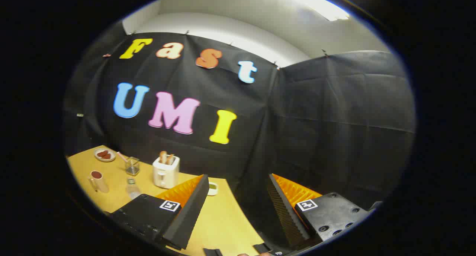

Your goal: Take the bottle from table, then pour the juice into the cup, finally place the bottle on the coaster

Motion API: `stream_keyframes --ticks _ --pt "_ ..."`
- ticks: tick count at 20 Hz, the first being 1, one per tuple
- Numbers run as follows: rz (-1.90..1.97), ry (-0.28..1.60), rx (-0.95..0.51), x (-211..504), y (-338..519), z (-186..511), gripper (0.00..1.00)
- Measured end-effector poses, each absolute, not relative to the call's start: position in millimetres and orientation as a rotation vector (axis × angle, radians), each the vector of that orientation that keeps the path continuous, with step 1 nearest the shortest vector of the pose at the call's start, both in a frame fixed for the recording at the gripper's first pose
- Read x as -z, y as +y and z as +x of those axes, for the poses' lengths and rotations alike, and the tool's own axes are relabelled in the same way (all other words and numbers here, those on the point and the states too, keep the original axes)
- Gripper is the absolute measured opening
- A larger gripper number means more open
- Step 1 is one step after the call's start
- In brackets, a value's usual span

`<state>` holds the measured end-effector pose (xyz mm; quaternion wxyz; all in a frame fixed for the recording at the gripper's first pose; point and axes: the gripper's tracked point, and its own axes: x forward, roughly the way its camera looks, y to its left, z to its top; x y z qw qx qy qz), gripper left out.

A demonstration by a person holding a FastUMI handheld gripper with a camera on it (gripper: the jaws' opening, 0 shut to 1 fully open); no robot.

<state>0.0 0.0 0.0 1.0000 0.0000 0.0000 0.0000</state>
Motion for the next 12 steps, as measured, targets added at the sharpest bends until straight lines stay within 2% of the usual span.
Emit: stream_keyframes --ticks 3,6,8,12 --pt "0.102 0.05 -0.227 8 140 -27 0.98" --pt "0.094 0.04 -0.351 -2 225 -38 0.97" --pt "0.078 0.035 -0.394 -6 252 -44 0.98" --pt "0.125 0.046 -0.384 -9 263 -43 0.98"
